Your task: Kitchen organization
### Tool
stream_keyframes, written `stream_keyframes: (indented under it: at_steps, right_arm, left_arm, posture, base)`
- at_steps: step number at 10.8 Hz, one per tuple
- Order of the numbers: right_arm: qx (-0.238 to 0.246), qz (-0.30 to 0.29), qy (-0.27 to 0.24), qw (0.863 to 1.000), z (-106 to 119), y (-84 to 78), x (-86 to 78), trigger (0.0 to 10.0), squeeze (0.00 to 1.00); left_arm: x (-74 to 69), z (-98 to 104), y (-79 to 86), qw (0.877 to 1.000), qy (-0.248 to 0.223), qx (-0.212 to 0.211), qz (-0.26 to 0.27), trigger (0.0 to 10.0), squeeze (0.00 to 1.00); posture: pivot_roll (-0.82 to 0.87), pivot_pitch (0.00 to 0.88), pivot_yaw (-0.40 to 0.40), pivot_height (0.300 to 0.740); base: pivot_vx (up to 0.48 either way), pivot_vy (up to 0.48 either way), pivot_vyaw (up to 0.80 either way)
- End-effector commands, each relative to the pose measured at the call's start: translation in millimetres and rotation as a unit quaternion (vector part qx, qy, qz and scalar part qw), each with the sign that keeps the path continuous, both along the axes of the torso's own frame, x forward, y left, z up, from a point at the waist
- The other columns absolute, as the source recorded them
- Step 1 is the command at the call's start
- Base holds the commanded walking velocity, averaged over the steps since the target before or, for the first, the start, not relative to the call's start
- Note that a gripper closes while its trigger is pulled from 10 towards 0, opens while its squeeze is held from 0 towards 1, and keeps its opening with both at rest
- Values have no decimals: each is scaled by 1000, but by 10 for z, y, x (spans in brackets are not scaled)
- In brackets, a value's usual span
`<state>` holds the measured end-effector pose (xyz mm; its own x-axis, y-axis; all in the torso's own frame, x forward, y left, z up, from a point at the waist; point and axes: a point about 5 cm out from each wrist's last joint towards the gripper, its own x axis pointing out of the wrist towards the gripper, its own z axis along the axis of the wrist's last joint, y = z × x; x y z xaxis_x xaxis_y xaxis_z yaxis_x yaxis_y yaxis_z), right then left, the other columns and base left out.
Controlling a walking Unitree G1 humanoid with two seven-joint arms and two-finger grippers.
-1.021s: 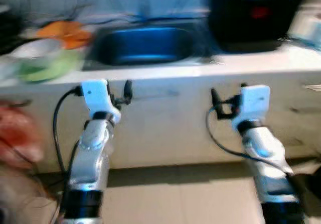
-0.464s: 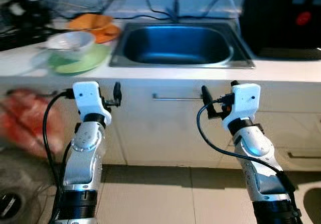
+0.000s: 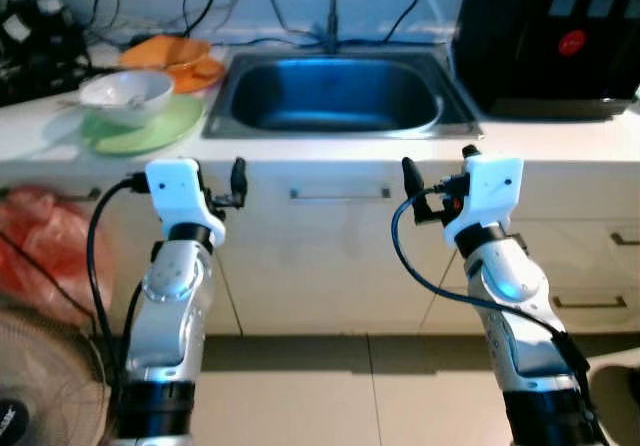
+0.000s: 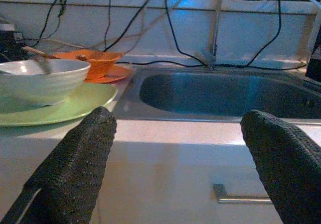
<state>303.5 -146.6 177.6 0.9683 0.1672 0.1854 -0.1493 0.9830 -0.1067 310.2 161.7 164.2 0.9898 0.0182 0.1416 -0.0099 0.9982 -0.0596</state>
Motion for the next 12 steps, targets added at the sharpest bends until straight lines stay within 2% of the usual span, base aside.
stream_keyframes:
  at_steps: [1, 10, 12]
  right_arm:
    - [-1, 4, -11, 1000, 50, 20, 11, 10000, 0]
    - [1, 6, -14, 1000, 35, 67, 1, 10000, 0]
    - [4, 12, -7, 1000, 15, 84, -3, 10000, 0]
  left_arm:
    - [6, 40, -5, 1000, -9, 0, -4, 10000, 0]
    - [7, 31, -19, 1000, -8, 3, -7, 10000, 0]
    - [4, 57, -25, 1000, -15, 23, -3, 10000, 0]
  posture:
    - [5, 17, 36, 740]
    - [8, 26, 39, 740]
    - [13, 29, 40, 740]
  base:
    - [480, 0, 0]
    - [478, 0, 0]
    - [384, 0, 0]
